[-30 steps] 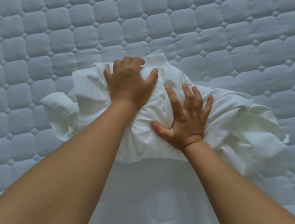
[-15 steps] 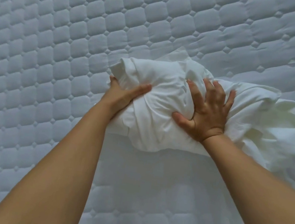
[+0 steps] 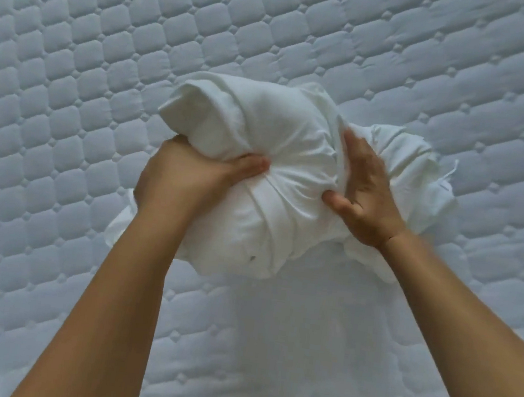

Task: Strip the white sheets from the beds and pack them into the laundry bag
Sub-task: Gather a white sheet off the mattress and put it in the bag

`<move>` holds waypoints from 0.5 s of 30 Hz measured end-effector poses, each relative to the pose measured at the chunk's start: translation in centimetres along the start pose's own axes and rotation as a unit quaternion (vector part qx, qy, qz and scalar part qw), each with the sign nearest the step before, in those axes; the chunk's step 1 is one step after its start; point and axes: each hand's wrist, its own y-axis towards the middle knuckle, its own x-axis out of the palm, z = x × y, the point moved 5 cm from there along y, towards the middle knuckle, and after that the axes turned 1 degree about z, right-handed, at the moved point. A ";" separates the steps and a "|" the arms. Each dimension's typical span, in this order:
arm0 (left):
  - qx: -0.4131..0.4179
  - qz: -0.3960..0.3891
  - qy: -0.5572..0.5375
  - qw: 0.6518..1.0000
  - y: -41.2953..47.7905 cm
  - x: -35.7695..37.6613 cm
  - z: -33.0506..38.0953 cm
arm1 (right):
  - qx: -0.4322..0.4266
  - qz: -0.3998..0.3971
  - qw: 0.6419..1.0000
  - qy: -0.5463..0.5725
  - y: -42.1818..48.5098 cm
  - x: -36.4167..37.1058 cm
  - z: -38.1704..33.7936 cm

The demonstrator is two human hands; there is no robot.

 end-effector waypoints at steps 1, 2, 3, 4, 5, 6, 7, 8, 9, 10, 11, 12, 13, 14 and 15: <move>0.008 0.014 0.036 0.999 -0.9 0.5 0.9 | 0.044 0.019 0.999 0.003 -1.3 -1.3 0.8; 0.010 0.027 0.061 0.998 -1.6 1.0 1.7 | 0.099 0.059 0.993 -0.011 -2.7 -2.7 1.9; 0.012 0.034 0.073 0.997 -2.2 1.5 2.3 | 0.169 0.109 0.979 -0.025 -3.9 -4.0 3.1; 0.011 0.037 0.080 0.996 -2.6 2.1 2.7 | 0.255 0.145 0.956 -0.015 -5.0 -4.9 4.3; 0.010 0.036 0.079 0.996 -2.7 2.6 2.7 | 0.335 0.157 0.929 0.026 -5.7 -5.1 5.5; 0.006 0.035 0.072 0.997 -2.7 2.9 2.5 | 0.391 0.144 0.906 0.076 -5.9 -4.4 6.3; 0.001 0.034 0.060 0.998 -2.6 3.1 2.3 | 0.415 0.126 0.894 0.113 -5.6 -3.5 6.4; -0.003 0.032 0.047 0.998 -2.4 3.2 1.9 | 0.415 0.124 0.889 0.149 -4.9 -2.7 6.3; -0.005 0.031 0.034 0.999 -2.2 3.2 1.5 | 0.403 0.140 0.881 0.206 -4.1 -2.1 6.1; -0.009 0.031 0.016 0.999 -1.9 3.2 1.0 | 0.391 0.162 0.863 0.275 -3.3 -1.7 5.8; -0.013 0.028 -0.006 1.000 -1.6 3.2 0.4 | 0.386 0.169 0.843 0.334 -2.8 -1.3 5.7; -0.020 0.021 -0.030 0.999 -1.3 3.3 -0.2 | 0.383 0.165 0.832 0.366 -2.5 -1.1 5.7; -0.027 0.014 -0.057 0.998 -0.9 3.4 -0.9 | 0.378 0.154 0.831 0.379 -2.1 -1.2 5.8; -0.036 0.006 -0.084 0.996 -0.6 3.5 -1.6 | 0.371 0.136 0.832 0.389 -1.7 -1.2 6.0; -0.045 -0.002 -0.113 0.993 -0.2 3.8 -2.5 | 0.361 0.115 0.836 0.396 -1.2 -1.2 6.2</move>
